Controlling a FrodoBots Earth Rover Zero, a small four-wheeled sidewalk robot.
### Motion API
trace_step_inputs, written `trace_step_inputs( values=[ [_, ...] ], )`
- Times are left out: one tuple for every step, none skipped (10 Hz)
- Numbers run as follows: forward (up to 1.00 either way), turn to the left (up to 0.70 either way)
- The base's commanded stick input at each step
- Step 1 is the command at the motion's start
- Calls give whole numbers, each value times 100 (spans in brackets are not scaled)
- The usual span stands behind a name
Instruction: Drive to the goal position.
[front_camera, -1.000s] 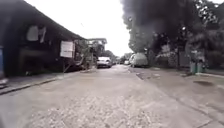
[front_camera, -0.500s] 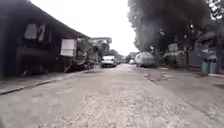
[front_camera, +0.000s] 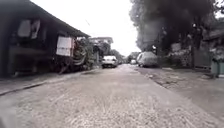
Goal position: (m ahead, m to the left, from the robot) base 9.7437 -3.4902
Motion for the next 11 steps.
trace_step_inputs(
  values=[
    [100,0],
    [100,0],
    [100,0],
    [100,0],
    [100,0],
    [100,0],
    [100,0],
    [100,0],
    [100,0],
    [100,0],
    [100,0]
  ],
)
